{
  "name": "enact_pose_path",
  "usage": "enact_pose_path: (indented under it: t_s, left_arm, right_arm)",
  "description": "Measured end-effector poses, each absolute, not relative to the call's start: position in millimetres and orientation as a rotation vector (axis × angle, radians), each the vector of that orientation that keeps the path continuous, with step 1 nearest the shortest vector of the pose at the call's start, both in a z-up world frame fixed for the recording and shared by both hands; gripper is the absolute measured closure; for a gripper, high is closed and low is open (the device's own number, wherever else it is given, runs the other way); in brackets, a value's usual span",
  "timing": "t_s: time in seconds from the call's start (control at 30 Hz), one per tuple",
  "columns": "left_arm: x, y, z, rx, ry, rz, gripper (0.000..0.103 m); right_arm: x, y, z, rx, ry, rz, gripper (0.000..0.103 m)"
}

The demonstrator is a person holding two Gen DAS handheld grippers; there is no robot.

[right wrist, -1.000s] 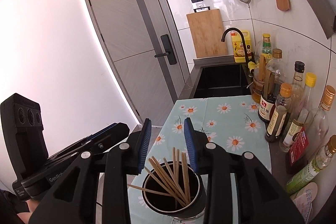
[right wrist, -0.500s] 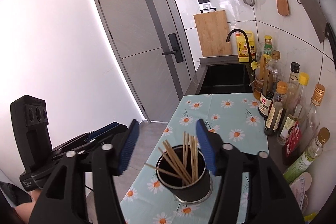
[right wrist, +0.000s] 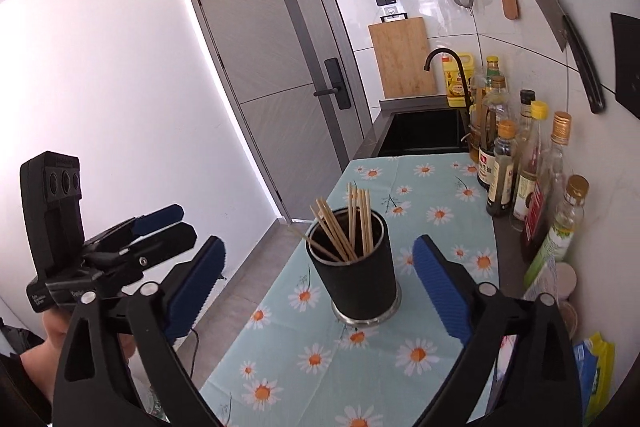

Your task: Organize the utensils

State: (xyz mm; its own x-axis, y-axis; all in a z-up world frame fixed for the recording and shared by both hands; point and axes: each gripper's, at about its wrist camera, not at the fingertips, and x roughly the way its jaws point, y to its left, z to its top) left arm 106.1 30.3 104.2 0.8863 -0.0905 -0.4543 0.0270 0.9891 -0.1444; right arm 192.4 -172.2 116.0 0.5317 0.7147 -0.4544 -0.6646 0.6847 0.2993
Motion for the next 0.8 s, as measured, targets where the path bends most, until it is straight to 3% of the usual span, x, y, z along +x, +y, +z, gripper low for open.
enact_pose_path:
  t_s: [0.8]
  left_arm:
    - [56.9, 10.1, 18.7, -0.175, 0.696, 0.002, 0.007]
  right_arm:
    - [132.9, -197.5, 19.7, -0.003, 0.729, 0.730, 0.005]
